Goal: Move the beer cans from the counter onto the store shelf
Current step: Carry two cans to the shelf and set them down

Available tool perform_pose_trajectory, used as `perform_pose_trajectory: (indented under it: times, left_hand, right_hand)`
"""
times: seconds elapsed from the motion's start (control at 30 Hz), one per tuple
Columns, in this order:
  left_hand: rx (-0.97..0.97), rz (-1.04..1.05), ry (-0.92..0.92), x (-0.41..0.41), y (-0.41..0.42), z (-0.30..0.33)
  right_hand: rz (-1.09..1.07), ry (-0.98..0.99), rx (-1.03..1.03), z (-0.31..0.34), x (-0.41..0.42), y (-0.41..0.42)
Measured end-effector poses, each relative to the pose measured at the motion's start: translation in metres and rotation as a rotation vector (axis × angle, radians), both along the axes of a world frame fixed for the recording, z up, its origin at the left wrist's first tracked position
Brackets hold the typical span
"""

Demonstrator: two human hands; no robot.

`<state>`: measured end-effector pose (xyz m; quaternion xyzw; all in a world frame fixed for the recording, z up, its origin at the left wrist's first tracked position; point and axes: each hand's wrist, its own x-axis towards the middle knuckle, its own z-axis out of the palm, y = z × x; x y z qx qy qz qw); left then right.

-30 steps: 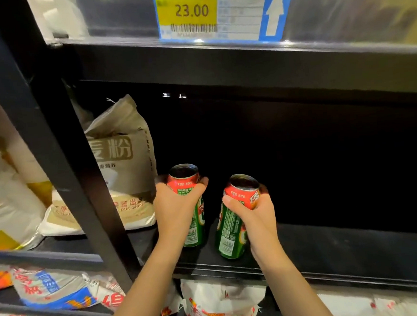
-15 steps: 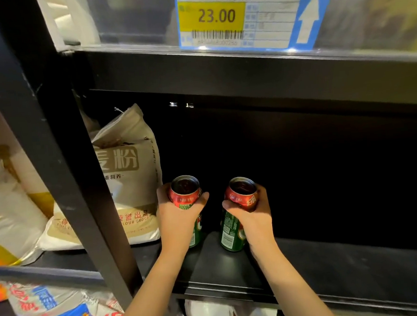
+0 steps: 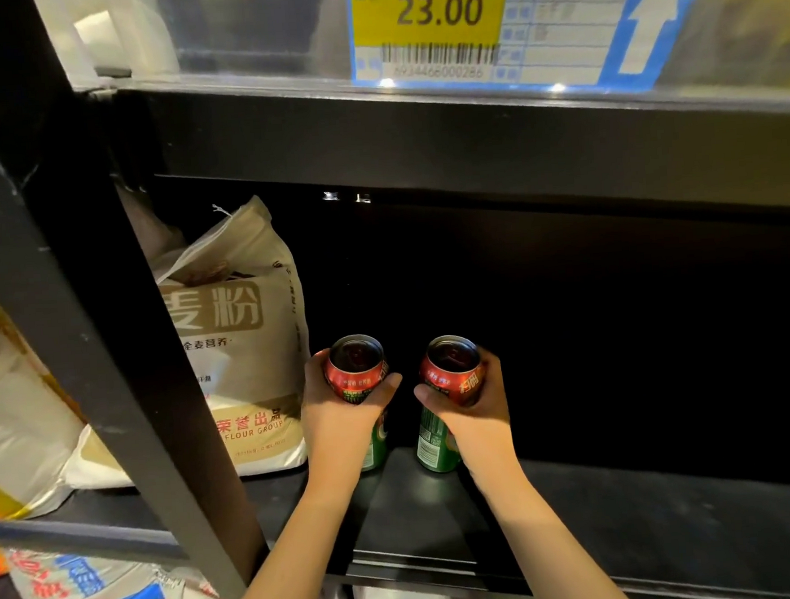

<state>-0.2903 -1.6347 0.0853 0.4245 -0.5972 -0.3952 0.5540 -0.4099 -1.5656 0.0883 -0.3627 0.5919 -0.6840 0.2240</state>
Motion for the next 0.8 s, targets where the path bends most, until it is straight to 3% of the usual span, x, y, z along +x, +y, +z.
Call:
perform_pose_trajectory:
  times: [0.23,0.43,0.6,0.8]
  left_hand:
    - [0.082,-0.079,0.002,0.008,0.008,-0.016]
    - [0.133,-0.085,-0.21,0.02,0.027,-0.06]
    - [0.122,-0.059,-0.237,0.022,0.024,-0.063]
    - [0.122,-0.053,-0.231,0.025,0.021,-0.069]
  right_hand:
    - [0.062,0.026,-0.032,-0.015,-0.002,0.014]
    - [0.068,0.058,0.145,-0.05,0.004,0.029]
    - [0.079,0.137,0.297,-0.055,0.002,0.025]
    - [0.015,0.16,0.324,-0.058,0.003,0.025]
